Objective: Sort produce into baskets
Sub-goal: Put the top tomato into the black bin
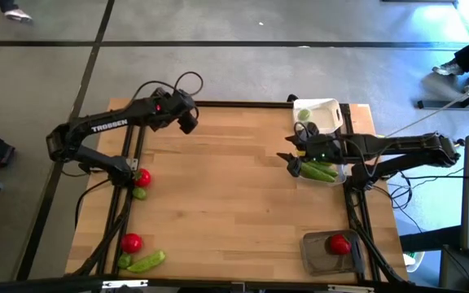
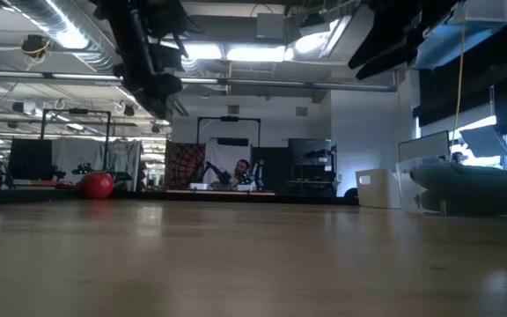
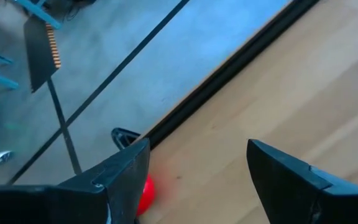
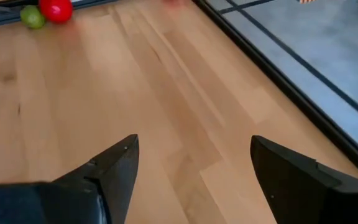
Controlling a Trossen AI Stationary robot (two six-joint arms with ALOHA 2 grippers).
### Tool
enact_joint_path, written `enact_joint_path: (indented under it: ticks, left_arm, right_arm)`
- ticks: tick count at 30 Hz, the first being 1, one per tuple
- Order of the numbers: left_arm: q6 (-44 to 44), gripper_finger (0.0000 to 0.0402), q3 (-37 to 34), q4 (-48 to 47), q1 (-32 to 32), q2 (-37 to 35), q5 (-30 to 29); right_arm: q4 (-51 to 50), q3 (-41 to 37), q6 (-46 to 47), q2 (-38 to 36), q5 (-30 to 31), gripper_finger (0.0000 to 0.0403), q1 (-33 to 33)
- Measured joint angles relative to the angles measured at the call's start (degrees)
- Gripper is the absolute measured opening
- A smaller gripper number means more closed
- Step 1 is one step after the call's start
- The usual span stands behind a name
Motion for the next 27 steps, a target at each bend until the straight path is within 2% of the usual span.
enact_joint_path:
  ticks: [10,12,14,16,27]
  left_arm:
    - [-0.5,0.0265,0.0,-1.64,5.55,0.0,-0.03]
    - [3.47,0.0265,0.0,-2.83,6.52,0.0,4.1]
    - [6.67,0.0265,-0.02,-2.79,7.55,0.03,12.89]
    - [7.81,0.0265,-0.02,-2.02,8.07,0.04,16.49]
    - [8.18,0.0265,-0.02,6.4,8.17,0.04,16.1]
  right_arm:
    - [-0.08,0.0,-0.03,0.0,1.61,0.0289,0.57]
    - [-0.08,0.0,-0.03,0.01,1.62,0.0289,0.57]
    - [-0.08,0.0,-0.03,0.02,1.64,0.0289,0.57]
    - [-0.05,0.0,-0.03,0.02,1.66,0.0289,0.57]
    - [-0.1,0.0,-0.06,0.04,2.14,0.0289,0.54]
